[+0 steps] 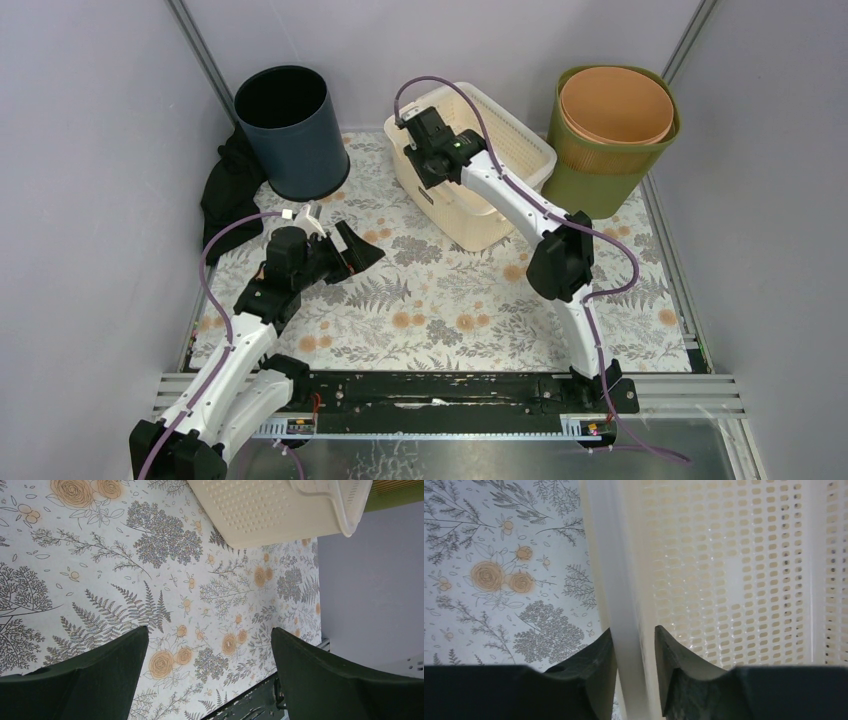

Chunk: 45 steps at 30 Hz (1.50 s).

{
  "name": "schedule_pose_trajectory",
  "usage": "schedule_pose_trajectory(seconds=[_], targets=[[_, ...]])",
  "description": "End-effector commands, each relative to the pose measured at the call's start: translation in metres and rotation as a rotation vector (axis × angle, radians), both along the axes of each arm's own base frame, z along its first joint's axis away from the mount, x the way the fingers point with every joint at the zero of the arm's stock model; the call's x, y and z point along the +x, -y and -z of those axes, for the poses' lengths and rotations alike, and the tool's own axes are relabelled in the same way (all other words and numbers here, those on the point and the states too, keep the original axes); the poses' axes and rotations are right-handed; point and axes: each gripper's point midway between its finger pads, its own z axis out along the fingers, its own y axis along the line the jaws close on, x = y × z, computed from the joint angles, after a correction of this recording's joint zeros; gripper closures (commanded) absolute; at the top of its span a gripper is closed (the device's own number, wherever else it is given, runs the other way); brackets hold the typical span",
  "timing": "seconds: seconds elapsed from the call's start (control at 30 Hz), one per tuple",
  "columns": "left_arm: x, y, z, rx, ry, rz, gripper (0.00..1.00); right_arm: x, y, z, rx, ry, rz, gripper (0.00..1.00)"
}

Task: Turn the large container upside down
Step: Pick up the container from the container.

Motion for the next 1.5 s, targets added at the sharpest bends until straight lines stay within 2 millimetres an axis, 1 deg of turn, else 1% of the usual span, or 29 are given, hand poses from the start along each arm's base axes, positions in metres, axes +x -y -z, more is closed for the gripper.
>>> schedule_pose_trajectory(seconds=[0.0,0.03,0.1,0.17,0.43,0.77,1.23,1.37,1.47], targets=[[0.002,0.002,-0.006,0.000,0.039,0.014,0.00,0.007,0.011,-0.014,-0.024,0.050,0.024,0.68],[0.002,0.002,-0.005,0.000,0.037,0.015,0.00,0.008,0.011,-0.014,-0.027,0.048,0.023,0.75],[0.002,0.002,-0.005,0.000,0.037,0.013,0.00,0.008,0.010,-0.014,-0.024,0.049,0.022,0.84],[0.001,0.002,-0.005,-0.001,0.038,0.014,0.00,0.008,0.010,-0.019,-0.016,0.058,0.026,0.87],[0.001,0.001,-0.004,-0.002,0.035,0.012,0.00,0.010,0.021,-0.050,-0.013,0.139,0.052,0.90],[0.001,0.002,-0.006,-0.004,0.039,0.014,0.00,0.006,0.030,-0.104,0.052,0.255,0.068,0.93],[0.003,0.003,-0.008,-0.002,0.042,0.021,0.00,-0.013,0.032,-0.168,0.124,0.355,0.035,0.93],[0.003,0.003,-0.009,-0.003,0.045,0.021,0.00,-0.021,0.031,-0.188,0.179,0.379,0.015,0.93],[0.003,0.003,-0.009,-0.004,0.043,0.020,0.00,-0.027,0.026,-0.205,0.240,0.399,-0.015,0.93]])
